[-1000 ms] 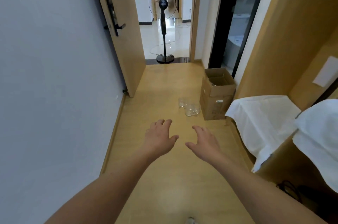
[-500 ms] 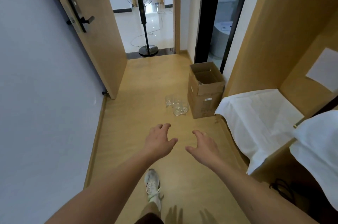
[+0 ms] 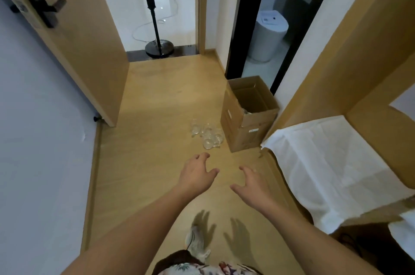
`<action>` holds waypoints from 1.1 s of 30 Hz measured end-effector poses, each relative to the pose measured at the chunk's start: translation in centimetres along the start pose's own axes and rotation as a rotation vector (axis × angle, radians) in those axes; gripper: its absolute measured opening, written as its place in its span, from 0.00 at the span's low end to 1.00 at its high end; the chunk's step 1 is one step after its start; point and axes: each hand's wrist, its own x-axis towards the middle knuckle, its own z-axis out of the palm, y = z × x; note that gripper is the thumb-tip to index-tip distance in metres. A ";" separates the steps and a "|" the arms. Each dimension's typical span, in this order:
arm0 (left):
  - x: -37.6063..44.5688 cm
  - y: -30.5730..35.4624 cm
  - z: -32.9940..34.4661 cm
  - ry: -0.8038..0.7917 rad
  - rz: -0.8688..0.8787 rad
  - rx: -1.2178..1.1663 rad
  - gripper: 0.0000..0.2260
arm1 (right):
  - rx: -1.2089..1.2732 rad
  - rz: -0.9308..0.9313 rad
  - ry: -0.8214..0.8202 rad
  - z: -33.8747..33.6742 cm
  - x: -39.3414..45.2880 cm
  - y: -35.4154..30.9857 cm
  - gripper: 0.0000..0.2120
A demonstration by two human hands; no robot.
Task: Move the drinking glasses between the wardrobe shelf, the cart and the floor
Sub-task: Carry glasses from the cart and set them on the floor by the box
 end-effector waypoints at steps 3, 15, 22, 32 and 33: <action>3.5 -1.4 -1.2 -0.009 0.005 -0.003 0.26 | 0.015 0.040 -0.021 0.4 3.0 -2.0 0.34; 15.7 -2.3 -2.4 -0.053 -0.067 -0.031 0.26 | -0.017 0.077 -0.082 -1.9 15.2 -4.5 0.34; 23.2 -1.5 -1.0 -0.074 -0.235 -0.080 0.26 | 0.003 0.068 -0.213 -4.3 25.7 -3.6 0.32; 32.9 -0.8 4.9 -0.154 -0.490 -0.135 0.25 | 0.059 0.101 -0.390 -2.3 39.5 -0.3 0.29; 33.8 -1.0 5.7 -0.165 -0.507 -0.147 0.25 | 0.065 0.111 -0.393 -1.8 40.5 0.1 0.28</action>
